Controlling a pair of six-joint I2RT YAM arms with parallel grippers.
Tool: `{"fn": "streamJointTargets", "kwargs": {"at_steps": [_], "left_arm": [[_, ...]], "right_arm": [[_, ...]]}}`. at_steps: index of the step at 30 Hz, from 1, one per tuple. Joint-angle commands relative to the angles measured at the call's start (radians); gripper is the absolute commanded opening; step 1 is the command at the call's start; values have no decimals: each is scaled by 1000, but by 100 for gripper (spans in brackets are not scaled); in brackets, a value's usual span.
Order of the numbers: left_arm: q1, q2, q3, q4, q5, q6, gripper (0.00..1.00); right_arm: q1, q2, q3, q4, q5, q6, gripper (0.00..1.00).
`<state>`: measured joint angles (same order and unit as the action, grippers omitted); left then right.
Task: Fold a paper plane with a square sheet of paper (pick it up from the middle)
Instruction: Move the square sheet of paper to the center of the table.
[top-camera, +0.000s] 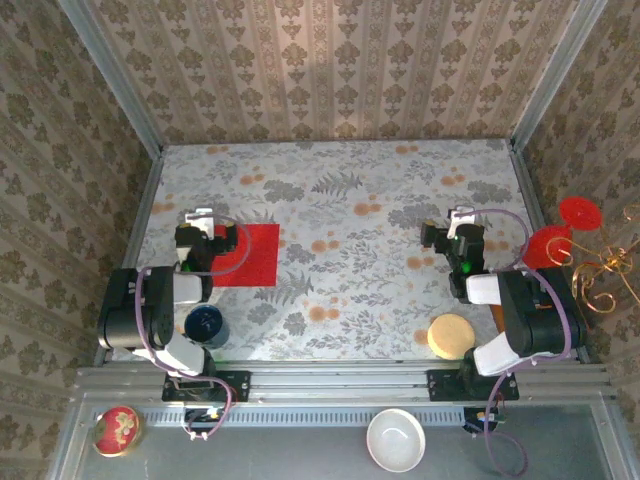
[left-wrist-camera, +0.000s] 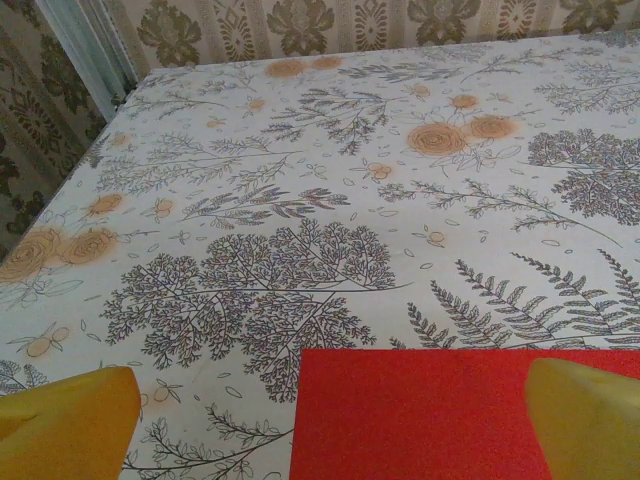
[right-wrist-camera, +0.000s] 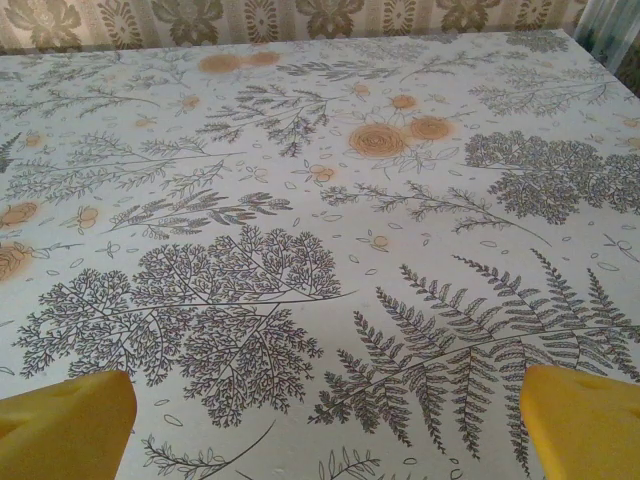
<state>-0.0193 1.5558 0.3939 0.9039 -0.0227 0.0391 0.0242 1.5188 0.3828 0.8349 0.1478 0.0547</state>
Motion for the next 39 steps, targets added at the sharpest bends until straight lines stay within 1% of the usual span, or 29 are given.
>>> {"fn": "streamJointTargets", "kwargs": {"at_steps": [1, 34, 37, 39], "left_arm": [[1, -7, 8, -16, -2, 19, 100], [1, -8, 6, -14, -7, 18, 100], [0, -56, 9, -52, -34, 7, 100], [-3, -125, 19, -130, -49, 7, 100]], "right_arm": [[5, 9, 25, 17, -16, -12, 100], [3, 8, 18, 26, -23, -12, 100], [3, -29, 7, 25, -47, -22, 100], [5, -95, 11, -40, -47, -28, 100]]}}
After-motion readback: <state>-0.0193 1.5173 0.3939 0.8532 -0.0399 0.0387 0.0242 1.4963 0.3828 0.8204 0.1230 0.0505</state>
